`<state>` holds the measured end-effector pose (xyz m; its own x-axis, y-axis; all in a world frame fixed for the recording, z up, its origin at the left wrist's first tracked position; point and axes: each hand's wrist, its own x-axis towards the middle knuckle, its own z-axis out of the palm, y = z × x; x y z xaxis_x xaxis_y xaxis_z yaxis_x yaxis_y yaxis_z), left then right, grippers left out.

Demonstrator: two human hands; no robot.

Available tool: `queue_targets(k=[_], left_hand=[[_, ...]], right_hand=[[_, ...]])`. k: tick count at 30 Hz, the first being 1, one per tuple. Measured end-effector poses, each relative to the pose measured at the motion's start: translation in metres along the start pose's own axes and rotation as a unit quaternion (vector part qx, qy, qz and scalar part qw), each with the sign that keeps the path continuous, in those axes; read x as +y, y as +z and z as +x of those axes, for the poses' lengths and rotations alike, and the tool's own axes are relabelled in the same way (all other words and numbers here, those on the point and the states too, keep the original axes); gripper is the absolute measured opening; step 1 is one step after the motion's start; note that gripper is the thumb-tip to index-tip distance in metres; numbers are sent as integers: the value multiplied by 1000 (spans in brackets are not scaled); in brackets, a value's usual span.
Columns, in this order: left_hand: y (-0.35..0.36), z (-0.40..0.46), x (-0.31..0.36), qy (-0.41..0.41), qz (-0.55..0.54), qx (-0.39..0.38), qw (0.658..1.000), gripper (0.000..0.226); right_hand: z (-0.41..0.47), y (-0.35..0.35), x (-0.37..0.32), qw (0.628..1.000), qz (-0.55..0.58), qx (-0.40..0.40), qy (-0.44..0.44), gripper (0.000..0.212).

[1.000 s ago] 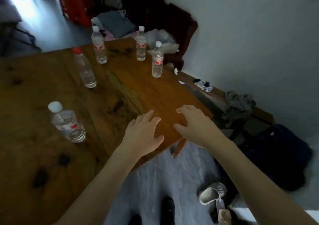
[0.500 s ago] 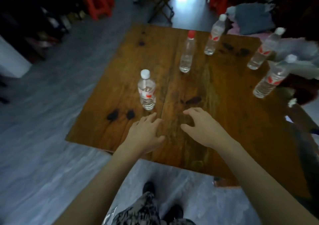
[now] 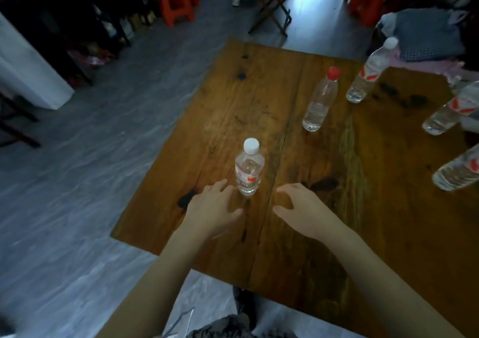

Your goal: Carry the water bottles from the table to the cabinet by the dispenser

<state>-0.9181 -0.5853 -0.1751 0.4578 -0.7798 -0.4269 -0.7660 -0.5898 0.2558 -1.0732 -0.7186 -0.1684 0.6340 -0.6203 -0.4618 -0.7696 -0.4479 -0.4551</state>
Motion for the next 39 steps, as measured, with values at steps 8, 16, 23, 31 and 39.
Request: queue_targets(k=[8, 16, 23, 31, 39], left_hand=[[-5, 43, -16, -9, 0, -30, 1000, 73], [10, 62, -11, -40, -175, 75, 981, 120], [33, 78, -1, -47, -383, 169, 907, 76], [43, 79, 5, -17, -437, 197, 877, 67], [41, 64, 9, 13, -466, 244, 851, 57]], right_hand=[[43, 15, -8, 1000, 3, 9, 26, 53], [70, 25, -9, 999, 14, 13, 31, 51], [78, 29, -7, 1000, 11, -13, 26, 52], [74, 32, 2, 999, 7, -27, 24, 51], [70, 36, 10, 994, 84, -57, 28, 48]])
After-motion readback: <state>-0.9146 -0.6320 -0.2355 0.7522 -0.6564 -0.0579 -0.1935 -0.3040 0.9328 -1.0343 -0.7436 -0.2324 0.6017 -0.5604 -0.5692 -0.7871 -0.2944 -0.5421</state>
